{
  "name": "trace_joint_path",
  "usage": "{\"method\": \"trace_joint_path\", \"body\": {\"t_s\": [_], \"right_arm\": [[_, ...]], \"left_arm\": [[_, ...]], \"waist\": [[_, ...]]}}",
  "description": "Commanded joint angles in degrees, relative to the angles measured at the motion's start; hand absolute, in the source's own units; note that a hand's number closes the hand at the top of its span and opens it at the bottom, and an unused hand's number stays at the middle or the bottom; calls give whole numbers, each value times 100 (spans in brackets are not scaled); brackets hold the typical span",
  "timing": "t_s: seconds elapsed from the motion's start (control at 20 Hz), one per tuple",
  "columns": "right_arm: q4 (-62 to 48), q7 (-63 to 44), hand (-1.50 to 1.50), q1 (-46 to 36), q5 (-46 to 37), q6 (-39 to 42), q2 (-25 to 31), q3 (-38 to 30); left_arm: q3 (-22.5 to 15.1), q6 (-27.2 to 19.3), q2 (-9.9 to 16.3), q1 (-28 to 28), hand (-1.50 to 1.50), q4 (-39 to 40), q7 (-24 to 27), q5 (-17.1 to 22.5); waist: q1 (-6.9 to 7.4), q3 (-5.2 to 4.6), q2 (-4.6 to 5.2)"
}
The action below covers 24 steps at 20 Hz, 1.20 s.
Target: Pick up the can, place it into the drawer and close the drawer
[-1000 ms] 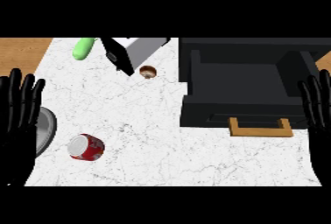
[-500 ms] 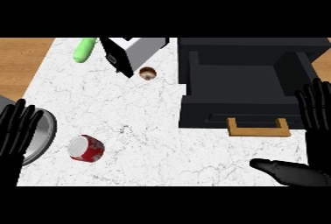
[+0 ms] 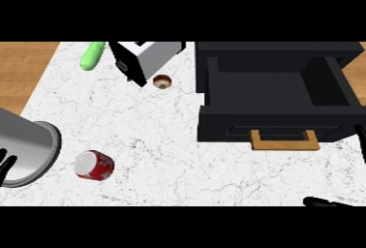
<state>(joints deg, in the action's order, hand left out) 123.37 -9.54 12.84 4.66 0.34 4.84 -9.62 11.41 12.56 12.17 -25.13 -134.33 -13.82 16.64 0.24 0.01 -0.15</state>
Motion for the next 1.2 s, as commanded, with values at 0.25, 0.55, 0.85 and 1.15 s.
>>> {"method": "trace_joint_path", "body": {"t_s": [0.25,0.55,0.85,1.15], "right_arm": [[-275,516,-150,541,669,708,122,-687],[-90,464,-150,664,919,914,248,-995],[402,455,-150,1342,1326,1347,195,-1280],[-178,713,-150,1025,1513,1608,232,-1664]], "left_arm": [[833,634,-162,-462,-150,-143,-108,774],[1030,186,-154,31,-150,2,-924,1393],[1377,333,-217,-167,-150,23,-1208,2228],[730,-210,-484,763,-150,411,-1596,1616]], "waist": [[-7,0,2],[-46,1,9],[-34,-3,-9],[-57,0,11]]}}
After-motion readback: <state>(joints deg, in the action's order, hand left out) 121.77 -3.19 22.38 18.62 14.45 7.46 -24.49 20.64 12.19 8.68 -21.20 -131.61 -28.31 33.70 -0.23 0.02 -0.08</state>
